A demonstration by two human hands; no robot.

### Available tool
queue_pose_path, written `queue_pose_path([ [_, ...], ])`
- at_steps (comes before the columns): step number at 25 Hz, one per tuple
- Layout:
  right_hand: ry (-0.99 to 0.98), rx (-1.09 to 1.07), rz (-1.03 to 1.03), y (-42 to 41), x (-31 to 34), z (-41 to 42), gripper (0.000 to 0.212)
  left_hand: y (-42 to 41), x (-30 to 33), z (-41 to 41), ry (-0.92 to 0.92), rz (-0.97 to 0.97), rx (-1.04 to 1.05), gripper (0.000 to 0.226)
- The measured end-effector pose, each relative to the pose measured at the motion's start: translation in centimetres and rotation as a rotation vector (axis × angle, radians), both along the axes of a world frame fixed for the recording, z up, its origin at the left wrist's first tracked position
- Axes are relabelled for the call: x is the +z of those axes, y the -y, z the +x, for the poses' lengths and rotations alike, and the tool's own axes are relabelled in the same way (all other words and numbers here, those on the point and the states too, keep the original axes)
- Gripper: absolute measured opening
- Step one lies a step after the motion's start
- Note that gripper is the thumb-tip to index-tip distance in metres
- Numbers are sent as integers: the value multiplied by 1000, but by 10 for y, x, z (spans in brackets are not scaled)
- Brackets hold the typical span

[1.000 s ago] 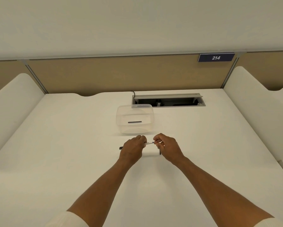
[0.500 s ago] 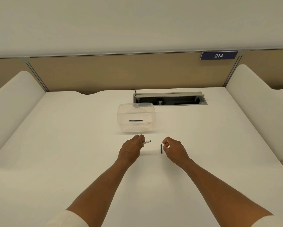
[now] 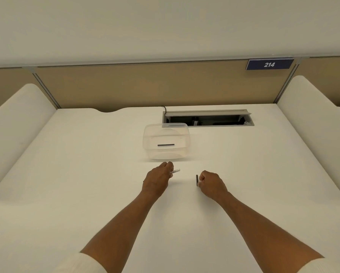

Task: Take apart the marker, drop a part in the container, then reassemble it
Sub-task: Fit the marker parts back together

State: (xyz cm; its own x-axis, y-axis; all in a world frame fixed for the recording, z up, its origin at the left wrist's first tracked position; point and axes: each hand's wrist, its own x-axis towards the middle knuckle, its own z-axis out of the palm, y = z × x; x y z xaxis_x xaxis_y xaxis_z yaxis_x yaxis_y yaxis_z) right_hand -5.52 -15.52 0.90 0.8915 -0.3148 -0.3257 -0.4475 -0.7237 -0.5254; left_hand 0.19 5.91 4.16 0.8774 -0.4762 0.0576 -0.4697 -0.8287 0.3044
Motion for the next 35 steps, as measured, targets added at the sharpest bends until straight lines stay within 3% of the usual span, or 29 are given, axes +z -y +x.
queue_pose_path([
  [9,39,13,-135,-14,-13,4,17,-7,-7,8,-28,79,-31,9],
  [17,45,102,-197,-13,-15,2,7,-10,-9,15,-28,99,-33,8],
  [35,242,106,57,-26,25,-2,3,0,1,0,-12,81,-86,11],
])
